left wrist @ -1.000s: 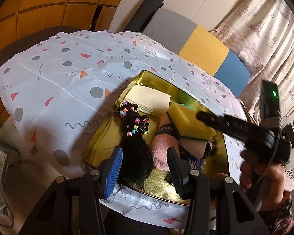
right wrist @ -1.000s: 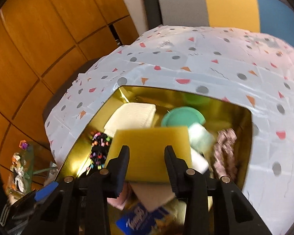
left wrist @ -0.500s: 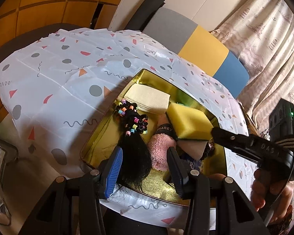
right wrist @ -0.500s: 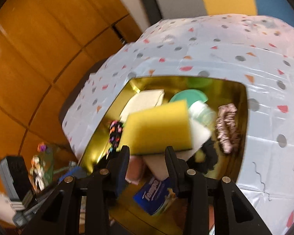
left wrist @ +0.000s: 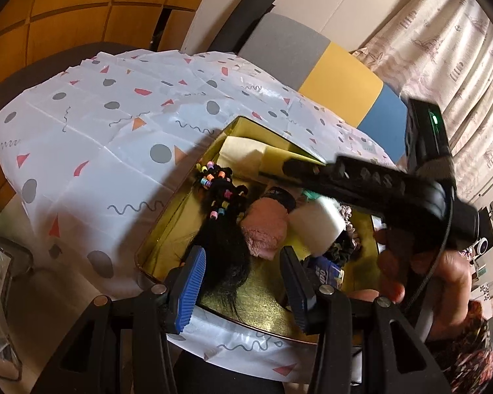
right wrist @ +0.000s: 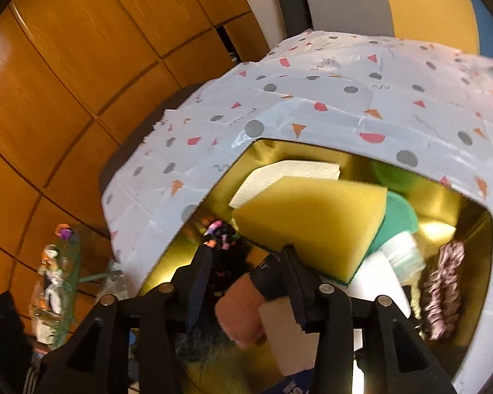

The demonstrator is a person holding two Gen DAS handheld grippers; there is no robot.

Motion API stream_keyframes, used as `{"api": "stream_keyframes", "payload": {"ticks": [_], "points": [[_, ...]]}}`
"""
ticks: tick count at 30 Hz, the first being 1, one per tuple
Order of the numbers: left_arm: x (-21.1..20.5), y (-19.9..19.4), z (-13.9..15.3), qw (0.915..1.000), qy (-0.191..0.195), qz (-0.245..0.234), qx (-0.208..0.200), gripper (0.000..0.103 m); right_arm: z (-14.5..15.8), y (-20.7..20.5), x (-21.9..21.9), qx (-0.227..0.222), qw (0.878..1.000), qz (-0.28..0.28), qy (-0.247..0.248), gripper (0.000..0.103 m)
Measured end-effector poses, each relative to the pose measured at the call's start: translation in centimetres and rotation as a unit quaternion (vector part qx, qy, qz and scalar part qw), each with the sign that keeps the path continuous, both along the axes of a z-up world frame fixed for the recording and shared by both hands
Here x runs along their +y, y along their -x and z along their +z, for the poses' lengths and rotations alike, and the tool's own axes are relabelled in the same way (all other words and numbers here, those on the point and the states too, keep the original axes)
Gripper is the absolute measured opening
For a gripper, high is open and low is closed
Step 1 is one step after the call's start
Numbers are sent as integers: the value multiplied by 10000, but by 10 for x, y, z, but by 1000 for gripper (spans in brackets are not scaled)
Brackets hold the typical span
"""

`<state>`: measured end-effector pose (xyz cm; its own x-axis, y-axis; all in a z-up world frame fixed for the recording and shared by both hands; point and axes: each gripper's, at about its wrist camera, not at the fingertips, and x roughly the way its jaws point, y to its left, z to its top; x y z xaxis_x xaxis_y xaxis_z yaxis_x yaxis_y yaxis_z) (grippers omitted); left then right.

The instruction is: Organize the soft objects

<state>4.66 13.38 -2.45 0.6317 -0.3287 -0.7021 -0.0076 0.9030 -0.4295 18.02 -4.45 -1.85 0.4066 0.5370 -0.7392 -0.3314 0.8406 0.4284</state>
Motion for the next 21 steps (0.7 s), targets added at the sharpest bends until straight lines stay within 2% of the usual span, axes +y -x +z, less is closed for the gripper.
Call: {"api": "stream_keyframes", "payload": {"ticks": [5, 11, 12, 14, 15, 17, 21], "points": [[0, -1, -1, 10000, 23, -29, 16, 47, -19, 25, -22, 310, 9984, -158, 438, 50], [-11, 1, 4, 9997, -47, -235, -60, 47, -7, 63, -61, 205, 9984, -502, -170, 53], [-13, 1, 5, 9995, -58, -293, -82, 47, -1, 73, -67, 67, 9980, -582, -217, 53], [-24, 4, 12, 9985, -255, -437, -207, 47, 10, 87, -71, -203, 9971, -723, -145, 66], [-29, 7, 15, 9977, -415, -459, -270, 47, 13, 91, -71, -294, 9965, -781, -83, 69], [-41, 13, 25, 9943, -789, -542, -472, 47, 24, 104, -72, -596, 9937, -937, 149, 75], [-49, 18, 35, 9919, -1019, -461, -609, 52, 40, 128, -74, -1168, 9821, -1254, 777, 86]]}}
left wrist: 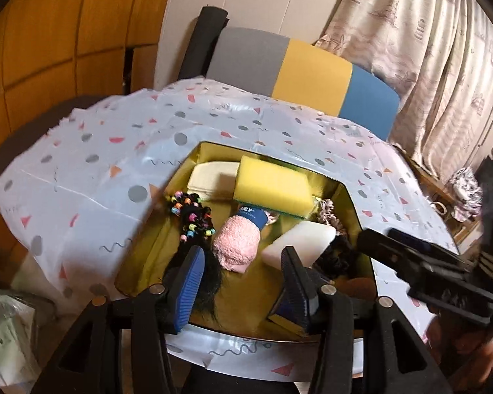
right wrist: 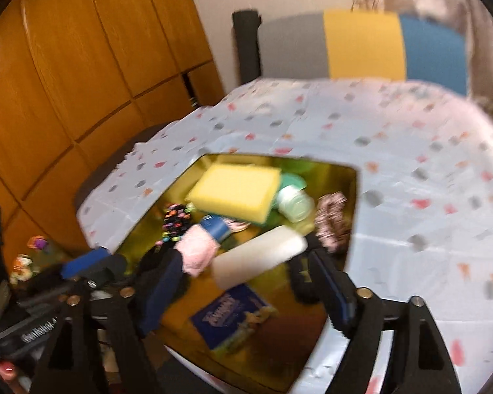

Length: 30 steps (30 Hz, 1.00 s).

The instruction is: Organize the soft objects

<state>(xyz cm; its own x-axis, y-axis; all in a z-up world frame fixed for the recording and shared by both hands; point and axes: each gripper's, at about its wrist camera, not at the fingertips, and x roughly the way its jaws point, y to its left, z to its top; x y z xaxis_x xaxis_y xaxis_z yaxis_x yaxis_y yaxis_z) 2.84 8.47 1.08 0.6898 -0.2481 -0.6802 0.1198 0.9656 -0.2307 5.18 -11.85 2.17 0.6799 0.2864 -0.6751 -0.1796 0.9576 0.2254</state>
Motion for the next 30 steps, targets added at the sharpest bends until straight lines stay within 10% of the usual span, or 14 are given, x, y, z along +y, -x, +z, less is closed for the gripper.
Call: {"api": "stream_keyframes", "payload": {"ticks": [4, 30], "points": [[-4, 1, 6, 9987, -427, 267, -27, 53, 6, 18, -9, -286, 9982, -423, 324, 103], [-20, 15, 7, 9914, -1206, 444, 230, 53, 11, 42, 4, 87, 9830, -1533, 1004, 103]]}}
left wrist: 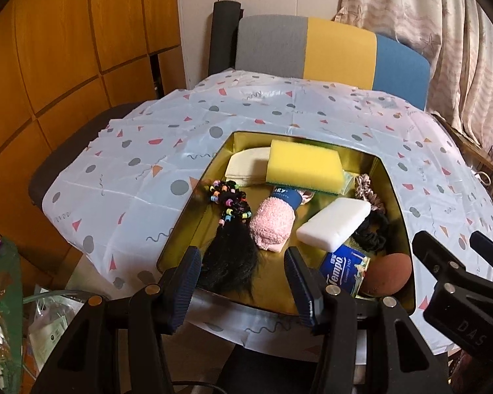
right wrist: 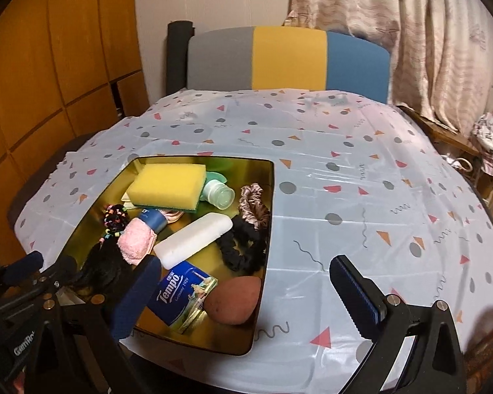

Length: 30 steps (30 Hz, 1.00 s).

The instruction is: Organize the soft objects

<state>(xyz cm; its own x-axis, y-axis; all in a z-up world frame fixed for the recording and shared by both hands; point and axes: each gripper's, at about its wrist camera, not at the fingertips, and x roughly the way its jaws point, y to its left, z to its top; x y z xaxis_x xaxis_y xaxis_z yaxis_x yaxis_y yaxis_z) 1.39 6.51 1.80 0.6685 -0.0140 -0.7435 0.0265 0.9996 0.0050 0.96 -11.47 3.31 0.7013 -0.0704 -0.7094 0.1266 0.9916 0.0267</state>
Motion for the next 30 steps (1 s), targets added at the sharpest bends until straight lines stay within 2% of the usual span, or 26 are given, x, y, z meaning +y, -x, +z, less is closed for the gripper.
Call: {"api": "stream_keyframes", "payload": {"ticks": [10, 30], "points": [[4, 2, 4, 9999, 126, 38, -53, 53, -2, 0, 0, 199, 9996, -99, -151, 103], [4, 1, 1, 10000, -31, 71, -20, 53, -5, 2, 6, 257, 9996, -19, -134, 103]]}}
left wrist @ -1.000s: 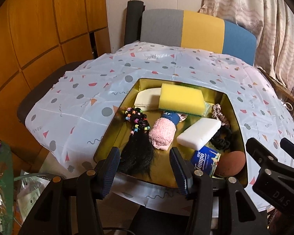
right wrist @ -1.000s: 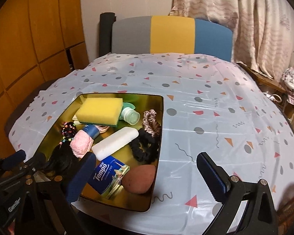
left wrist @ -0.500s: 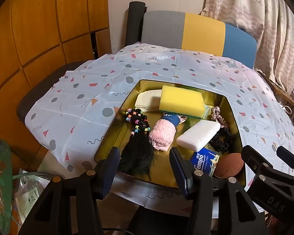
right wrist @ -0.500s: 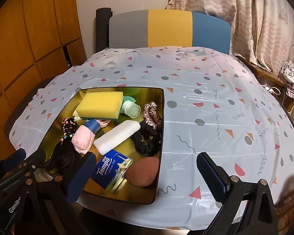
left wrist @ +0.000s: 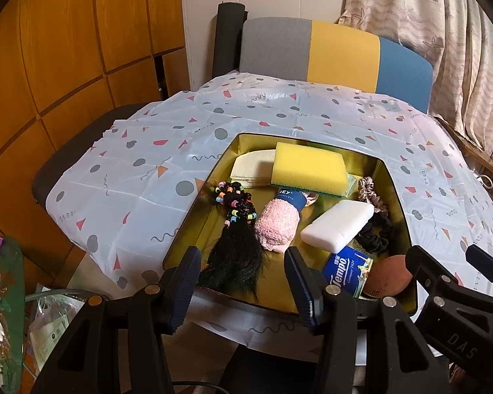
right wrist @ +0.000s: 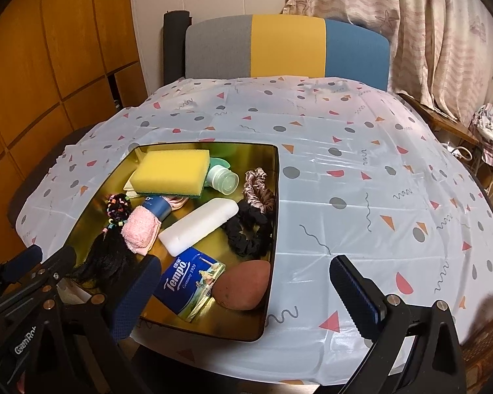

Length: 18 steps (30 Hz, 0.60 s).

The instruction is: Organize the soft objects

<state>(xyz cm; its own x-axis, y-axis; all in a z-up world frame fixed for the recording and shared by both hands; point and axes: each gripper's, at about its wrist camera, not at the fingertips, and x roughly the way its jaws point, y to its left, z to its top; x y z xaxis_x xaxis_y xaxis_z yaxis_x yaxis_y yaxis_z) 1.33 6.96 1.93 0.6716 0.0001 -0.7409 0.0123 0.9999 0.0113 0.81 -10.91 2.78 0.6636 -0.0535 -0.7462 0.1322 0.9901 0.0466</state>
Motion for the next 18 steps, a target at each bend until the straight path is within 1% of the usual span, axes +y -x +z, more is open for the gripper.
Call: {"api": "stream_keyframes", "payload": {"ticks": [18], "points": [[0, 0, 0, 10000, -14, -40, 13, 53, -3, -2, 1, 69, 10000, 22, -35, 103]]}}
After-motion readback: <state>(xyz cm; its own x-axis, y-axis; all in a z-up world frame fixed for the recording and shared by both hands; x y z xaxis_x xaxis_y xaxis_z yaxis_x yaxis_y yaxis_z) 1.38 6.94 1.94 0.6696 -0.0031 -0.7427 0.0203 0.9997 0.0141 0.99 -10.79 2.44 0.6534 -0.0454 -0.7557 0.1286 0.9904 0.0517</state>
